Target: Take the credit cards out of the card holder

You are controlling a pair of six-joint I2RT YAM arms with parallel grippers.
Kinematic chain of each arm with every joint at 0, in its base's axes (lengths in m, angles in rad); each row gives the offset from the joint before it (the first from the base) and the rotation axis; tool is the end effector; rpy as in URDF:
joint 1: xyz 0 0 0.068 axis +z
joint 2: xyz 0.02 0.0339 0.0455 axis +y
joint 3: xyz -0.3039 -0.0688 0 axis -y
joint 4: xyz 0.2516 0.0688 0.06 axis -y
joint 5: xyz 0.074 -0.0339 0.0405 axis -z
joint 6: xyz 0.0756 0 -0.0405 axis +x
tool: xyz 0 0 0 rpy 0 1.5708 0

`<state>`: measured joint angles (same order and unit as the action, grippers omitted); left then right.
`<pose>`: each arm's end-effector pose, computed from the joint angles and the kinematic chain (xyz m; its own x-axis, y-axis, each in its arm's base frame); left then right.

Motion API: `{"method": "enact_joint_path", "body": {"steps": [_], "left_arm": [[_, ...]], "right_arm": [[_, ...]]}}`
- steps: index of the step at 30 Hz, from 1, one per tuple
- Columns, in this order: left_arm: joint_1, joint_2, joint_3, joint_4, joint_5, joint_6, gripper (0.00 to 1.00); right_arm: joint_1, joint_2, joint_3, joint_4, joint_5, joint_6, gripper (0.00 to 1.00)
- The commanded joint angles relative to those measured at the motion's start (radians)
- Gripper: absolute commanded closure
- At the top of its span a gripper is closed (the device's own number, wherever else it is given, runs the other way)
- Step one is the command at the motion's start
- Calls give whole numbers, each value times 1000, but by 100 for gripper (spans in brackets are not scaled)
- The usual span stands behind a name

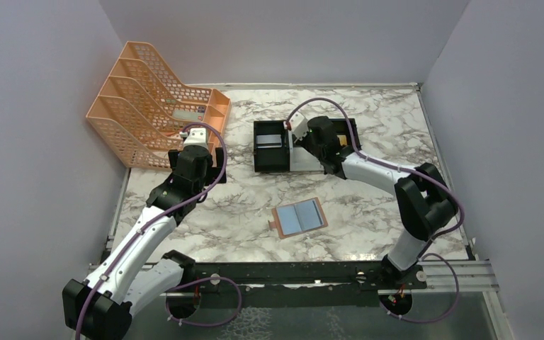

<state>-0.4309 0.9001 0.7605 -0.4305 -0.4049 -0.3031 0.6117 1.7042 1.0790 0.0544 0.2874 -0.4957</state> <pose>0.2027 -0.0604 0.2985 -0.4927 -0.0755 -0.8669 -0.0675 0.9965 -0.0484 0.3585 0.2253 0.2369 -0.2200 -0.7115 -0.6673 -0.5230 0.6635 -0.5350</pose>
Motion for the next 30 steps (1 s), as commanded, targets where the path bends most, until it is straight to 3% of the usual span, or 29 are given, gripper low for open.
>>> {"method": "enact_joint_path", "body": {"steps": [1, 30], "left_arm": [[7, -12, -3, 1, -2, 10, 1], [7, -6, -4, 1, 9, 17, 1]], "right_arm": [[-4, 56, 39, 55, -38, -31, 99], [-62, 262, 110, 212, -99, -270, 99]]}}
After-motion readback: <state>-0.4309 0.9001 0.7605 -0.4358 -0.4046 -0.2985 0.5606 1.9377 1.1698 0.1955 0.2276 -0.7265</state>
